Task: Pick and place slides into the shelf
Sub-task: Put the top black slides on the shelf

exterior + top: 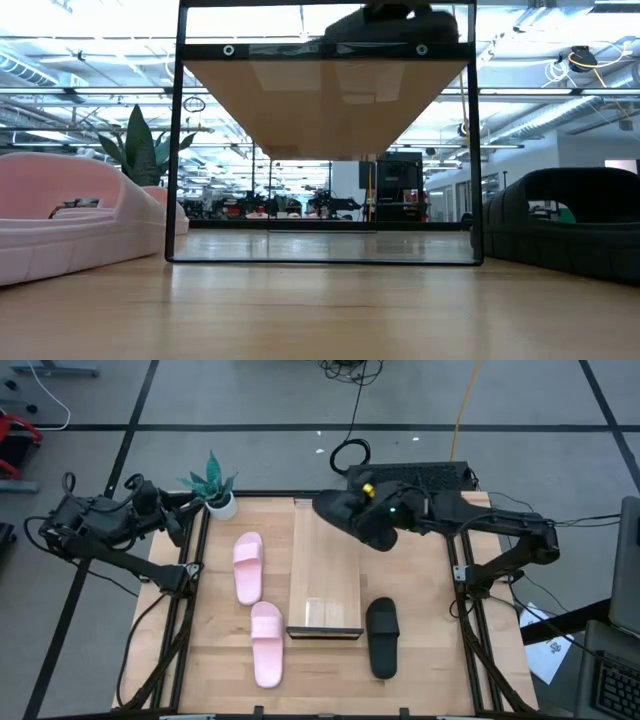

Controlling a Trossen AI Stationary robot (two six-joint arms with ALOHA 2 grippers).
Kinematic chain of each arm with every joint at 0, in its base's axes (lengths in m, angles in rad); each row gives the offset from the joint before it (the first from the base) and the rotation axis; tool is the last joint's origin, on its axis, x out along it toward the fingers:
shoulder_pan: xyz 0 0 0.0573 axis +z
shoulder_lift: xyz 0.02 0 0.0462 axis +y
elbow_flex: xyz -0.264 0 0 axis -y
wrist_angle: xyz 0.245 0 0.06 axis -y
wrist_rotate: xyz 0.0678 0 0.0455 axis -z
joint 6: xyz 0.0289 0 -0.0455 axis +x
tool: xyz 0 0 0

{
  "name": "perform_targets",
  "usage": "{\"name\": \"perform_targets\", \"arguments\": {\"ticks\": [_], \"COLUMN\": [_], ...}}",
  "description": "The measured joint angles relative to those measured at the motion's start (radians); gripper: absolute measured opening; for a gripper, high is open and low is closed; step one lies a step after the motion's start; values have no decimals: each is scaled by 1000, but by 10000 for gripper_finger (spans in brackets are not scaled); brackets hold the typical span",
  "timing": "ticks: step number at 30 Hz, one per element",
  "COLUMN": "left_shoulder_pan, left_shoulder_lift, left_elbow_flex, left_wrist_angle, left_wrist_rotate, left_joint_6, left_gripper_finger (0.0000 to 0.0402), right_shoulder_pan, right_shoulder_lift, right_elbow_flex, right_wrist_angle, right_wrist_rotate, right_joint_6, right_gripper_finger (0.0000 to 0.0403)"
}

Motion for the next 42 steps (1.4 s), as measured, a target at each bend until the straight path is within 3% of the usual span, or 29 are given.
{"name": "perform_targets", "arguments": {"ticks": [11,25,42], "left_shoulder_pan": [0,2,3], "left_shoulder_lift": [21,25,47], "left_elbow_flex": [0,0,-1], "left_wrist_angle": [0,0,0], "left_wrist_rotate": [0,-37,-104], "left_joint_6": [3,-3,5], "left_gripper_finger": [182,182,182], "right_shoulder_pan": [-17,-133,-286], "right_shoulder_lift": [99,164,294], "right_elbow_flex": [0,-2,-1], "right_wrist_angle": [251,269,398], "right_wrist_rotate": [-216,-547,-719], "right_joint_6": [-386,-499,-445], "right_gripper_finger": [1,3,3]}}
